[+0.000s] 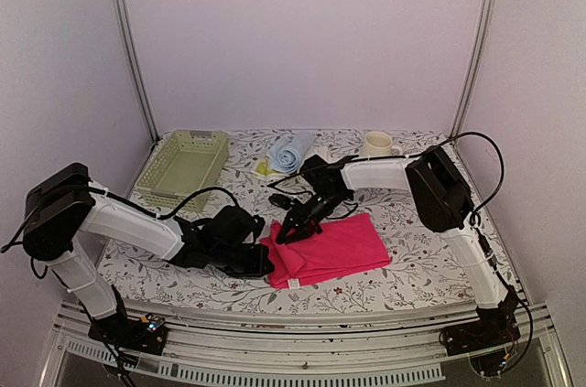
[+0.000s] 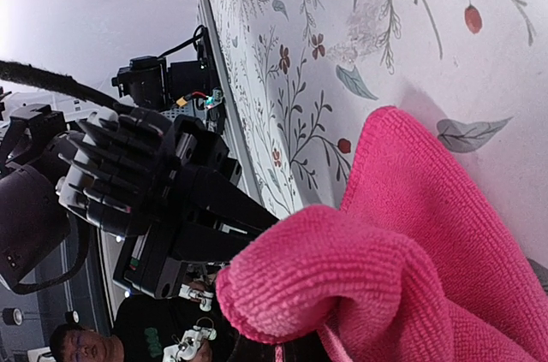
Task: Roll the towels
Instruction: Fold the towel at the center of the board.
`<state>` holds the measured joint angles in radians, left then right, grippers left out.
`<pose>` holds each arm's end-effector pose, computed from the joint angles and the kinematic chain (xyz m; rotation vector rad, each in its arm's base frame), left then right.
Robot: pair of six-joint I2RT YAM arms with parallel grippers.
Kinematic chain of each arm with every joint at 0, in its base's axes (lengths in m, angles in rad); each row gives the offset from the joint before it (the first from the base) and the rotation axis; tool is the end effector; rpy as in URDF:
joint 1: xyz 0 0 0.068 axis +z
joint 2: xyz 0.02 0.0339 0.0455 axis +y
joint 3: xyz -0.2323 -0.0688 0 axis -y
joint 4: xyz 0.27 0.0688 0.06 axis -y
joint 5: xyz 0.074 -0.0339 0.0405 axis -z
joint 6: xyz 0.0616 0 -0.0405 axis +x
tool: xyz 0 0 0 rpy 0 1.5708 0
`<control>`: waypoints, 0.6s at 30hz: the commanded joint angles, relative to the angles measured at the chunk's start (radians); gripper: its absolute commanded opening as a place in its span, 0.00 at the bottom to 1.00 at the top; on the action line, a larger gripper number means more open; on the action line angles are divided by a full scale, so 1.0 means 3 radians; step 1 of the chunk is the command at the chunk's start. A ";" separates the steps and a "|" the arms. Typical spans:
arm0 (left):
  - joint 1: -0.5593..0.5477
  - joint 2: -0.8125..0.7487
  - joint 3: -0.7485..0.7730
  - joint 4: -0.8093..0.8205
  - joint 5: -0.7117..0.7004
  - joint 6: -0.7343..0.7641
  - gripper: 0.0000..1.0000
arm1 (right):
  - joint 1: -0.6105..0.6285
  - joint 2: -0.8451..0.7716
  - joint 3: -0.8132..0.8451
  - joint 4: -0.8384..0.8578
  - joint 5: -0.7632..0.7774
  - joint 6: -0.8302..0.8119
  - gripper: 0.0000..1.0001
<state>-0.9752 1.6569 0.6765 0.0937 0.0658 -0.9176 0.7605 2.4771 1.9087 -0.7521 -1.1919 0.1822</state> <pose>0.1794 -0.2719 0.0491 0.1083 2.6720 -0.8239 0.3132 0.3769 0.0682 0.8604 -2.1905 -1.5509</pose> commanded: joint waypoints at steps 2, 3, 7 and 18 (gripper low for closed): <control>-0.0067 -0.0045 -0.0083 -0.0005 -0.0066 -0.0019 0.00 | 0.0056 0.0108 0.0075 0.0112 -0.0153 0.0042 0.06; -0.0068 -0.0062 -0.0093 -0.0008 -0.0078 -0.0018 0.00 | 0.0064 0.0112 0.0075 0.0119 -0.0162 0.0045 0.07; -0.0078 -0.0219 -0.0111 -0.0125 -0.0216 -0.0007 0.00 | 0.0079 0.0072 0.0076 0.0117 -0.0231 0.0034 0.31; -0.0149 -0.1368 -0.0224 -0.0330 -0.0938 0.0298 0.05 | -0.0105 -0.0836 0.0116 -0.0547 0.0866 -0.0917 0.62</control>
<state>-1.0069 1.3144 0.6178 0.0013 -0.1211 -0.8993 0.7670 2.4111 1.9110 -0.8314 -1.0763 0.0635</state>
